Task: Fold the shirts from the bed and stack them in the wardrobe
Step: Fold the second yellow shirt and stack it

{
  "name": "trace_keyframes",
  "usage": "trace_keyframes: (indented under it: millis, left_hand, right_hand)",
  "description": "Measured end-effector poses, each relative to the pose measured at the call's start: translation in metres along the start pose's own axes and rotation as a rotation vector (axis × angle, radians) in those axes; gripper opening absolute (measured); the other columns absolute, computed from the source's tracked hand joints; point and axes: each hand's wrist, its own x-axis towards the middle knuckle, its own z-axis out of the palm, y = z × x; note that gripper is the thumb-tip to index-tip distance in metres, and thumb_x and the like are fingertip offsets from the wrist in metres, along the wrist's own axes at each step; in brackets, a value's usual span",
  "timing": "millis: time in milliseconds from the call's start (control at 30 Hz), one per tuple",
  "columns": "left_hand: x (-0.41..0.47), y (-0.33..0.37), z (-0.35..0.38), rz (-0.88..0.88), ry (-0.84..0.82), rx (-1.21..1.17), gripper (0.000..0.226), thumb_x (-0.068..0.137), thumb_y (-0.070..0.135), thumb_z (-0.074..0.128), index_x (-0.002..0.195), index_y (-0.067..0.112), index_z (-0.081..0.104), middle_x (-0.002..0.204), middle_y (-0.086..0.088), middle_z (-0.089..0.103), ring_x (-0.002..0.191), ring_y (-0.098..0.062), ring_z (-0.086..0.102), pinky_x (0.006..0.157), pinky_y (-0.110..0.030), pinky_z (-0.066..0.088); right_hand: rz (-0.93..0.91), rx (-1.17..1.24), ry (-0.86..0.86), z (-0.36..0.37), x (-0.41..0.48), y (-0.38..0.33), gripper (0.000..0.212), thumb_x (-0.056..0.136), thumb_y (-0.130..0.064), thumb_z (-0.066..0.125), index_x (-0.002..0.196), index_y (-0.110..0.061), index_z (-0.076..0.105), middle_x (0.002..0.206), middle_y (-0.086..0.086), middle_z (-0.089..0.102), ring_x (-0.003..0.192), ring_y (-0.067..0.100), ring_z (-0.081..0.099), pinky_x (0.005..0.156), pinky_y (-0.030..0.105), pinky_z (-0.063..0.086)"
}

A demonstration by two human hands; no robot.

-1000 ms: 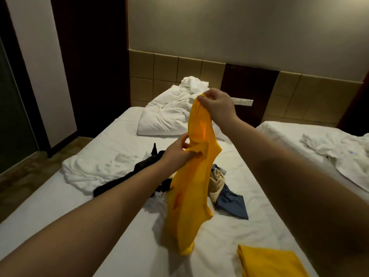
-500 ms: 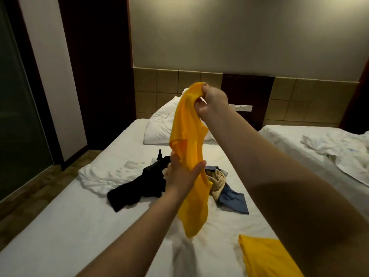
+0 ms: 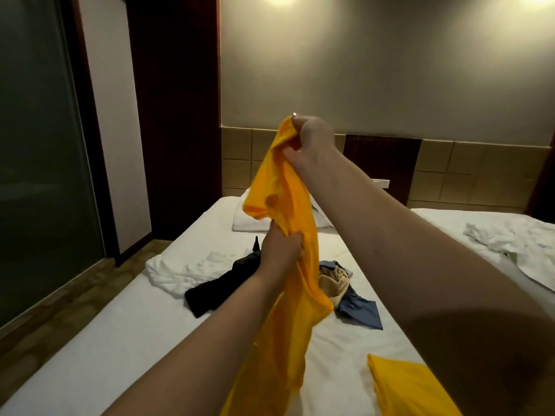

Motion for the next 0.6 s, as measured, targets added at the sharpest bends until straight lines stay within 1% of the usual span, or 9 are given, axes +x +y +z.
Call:
trace_keyframes:
  millis: [67,133,200,267,300,400,467,533,600]
  left_hand:
    - [-0.005,-0.001,-0.01,-0.098,-0.096,-0.136,0.036,0.097,0.021,0.047,0.132,0.015,0.046,0.125,-0.009,0.058,0.11,-0.031,0.056,0.093,-0.042,0.045]
    - [-0.005,-0.003,-0.024,-0.126,-0.154,-0.244,0.03,0.094,0.018,0.052,0.123,0.01,0.056,0.105,-0.009,0.067,0.094,-0.029,0.063,0.085,-0.041,0.05]
    - [-0.001,-0.005,-0.04,-0.113,-0.218,-0.236,0.026,0.092,0.019,0.056,0.115,0.009,0.061,0.092,-0.006,0.07,0.084,-0.027,0.067,0.077,-0.038,0.055]
    - [0.002,-0.006,-0.051,-0.108,-0.308,-0.178,0.014,0.092,0.019,0.056,0.104,0.016,0.063,0.086,-0.002,0.071,0.077,-0.02,0.069,0.066,-0.031,0.056]
    - [0.003,-0.008,-0.054,-0.104,-0.353,-0.162,0.013,0.093,0.018,0.055,0.102,0.018,0.064,0.087,-0.001,0.071,0.077,-0.018,0.068,0.065,-0.029,0.056]
    - [0.004,-0.012,-0.054,-0.118,-0.442,-0.132,0.013,0.094,0.017,0.053,0.1,0.024,0.062,0.085,0.004,0.069,0.076,-0.013,0.066,0.063,-0.022,0.055]
    - [0.004,-0.015,-0.05,-0.146,-0.467,-0.098,0.011,0.095,0.021,0.051,0.098,0.026,0.06,0.086,0.004,0.067,0.077,-0.013,0.064,0.058,-0.02,0.053]
    - [0.005,-0.016,-0.047,-0.164,-0.475,-0.093,0.013,0.096,0.024,0.049,0.094,0.025,0.062,0.087,0.002,0.068,0.078,-0.016,0.065,0.059,-0.023,0.053]
    - [0.008,-0.018,-0.044,-0.168,-0.512,-0.115,0.024,0.098,0.023,0.046,0.089,0.026,0.068,0.083,0.001,0.072,0.076,-0.016,0.069,0.063,-0.026,0.056]
  right_hand:
    - [-0.014,-0.056,0.109,-0.02,0.009,0.003,0.019,0.096,-0.009,0.048,0.112,-0.002,0.058,0.11,0.012,0.059,0.105,0.024,0.054,0.092,0.033,0.046]
    - [-0.035,-0.328,0.118,-0.054,0.024,0.014,0.028,0.098,-0.012,0.044,0.122,-0.002,0.054,0.123,0.013,0.058,0.116,0.028,0.055,0.076,0.028,0.047]
    - [-0.011,-0.411,0.117,-0.093,0.032,0.025,0.034,0.098,-0.008,0.041,0.13,0.001,0.046,0.132,0.018,0.053,0.119,0.032,0.054,0.067,0.027,0.047]
    - [0.059,-0.503,0.187,-0.127,0.028,0.032,0.033,0.097,-0.008,0.046,0.129,-0.001,0.047,0.121,0.017,0.056,0.109,0.028,0.057,0.069,0.028,0.049]
    - [0.09,-0.559,0.182,-0.139,0.025,0.036,0.033,0.096,-0.009,0.049,0.128,-0.002,0.049,0.114,0.016,0.056,0.102,0.024,0.057,0.07,0.028,0.049]
    - [-0.011,-0.877,0.016,-0.163,0.012,0.047,0.037,0.091,-0.019,0.059,0.126,-0.013,0.049,0.117,0.011,0.057,0.099,0.017,0.054,0.079,0.027,0.045]
    - [-0.035,-0.99,-0.244,-0.169,-0.01,0.058,0.036,0.092,-0.022,0.057,0.127,-0.023,0.049,0.117,0.001,0.056,0.1,0.012,0.055,0.081,0.021,0.045]
    - [0.036,-0.937,-0.381,-0.175,-0.035,0.071,0.02,0.096,-0.027,0.049,0.114,-0.03,0.057,0.111,-0.007,0.06,0.096,0.004,0.058,0.079,0.017,0.049]
    - [0.097,-0.829,-0.379,-0.181,-0.058,0.087,0.017,0.098,-0.035,0.04,0.101,-0.037,0.057,0.107,-0.01,0.064,0.089,0.0,0.062,0.075,0.018,0.053]
